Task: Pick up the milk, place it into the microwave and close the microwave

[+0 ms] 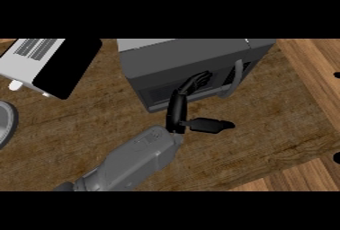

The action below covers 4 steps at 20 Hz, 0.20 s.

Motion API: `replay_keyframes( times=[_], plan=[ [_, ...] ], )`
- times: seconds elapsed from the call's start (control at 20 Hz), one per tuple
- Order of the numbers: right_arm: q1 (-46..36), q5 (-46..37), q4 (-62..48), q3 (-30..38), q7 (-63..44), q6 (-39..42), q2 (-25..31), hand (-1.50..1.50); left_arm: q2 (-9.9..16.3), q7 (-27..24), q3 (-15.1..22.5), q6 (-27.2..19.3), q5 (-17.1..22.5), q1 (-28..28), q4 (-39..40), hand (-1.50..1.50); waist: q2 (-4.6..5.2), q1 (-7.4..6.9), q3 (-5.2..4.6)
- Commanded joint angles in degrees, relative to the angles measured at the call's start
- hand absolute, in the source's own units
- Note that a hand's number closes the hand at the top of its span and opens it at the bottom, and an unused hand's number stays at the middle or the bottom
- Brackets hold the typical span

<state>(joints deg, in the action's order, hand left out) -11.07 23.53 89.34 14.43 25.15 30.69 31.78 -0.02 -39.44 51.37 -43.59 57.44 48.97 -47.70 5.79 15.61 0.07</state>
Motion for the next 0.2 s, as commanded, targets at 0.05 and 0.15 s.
replay_keyframes(
  times=[0.05,0.15],
  plan=[
    [-1.5,3.3,-2.8,0.6,-1.0,2.5,1.1,-1.5,0.0,0.1,-3.5,-0.8,2.4,3.4,4.5,-1.5,0.63,0.73,-0.06],
    [-2.0,3.9,-4.0,0.5,-1.1,3.2,1.3,-1.5,0.0,-0.3,-3.9,-1.2,3.0,3.7,4.5,-1.5,0.63,0.38,-0.01]
  ],
)
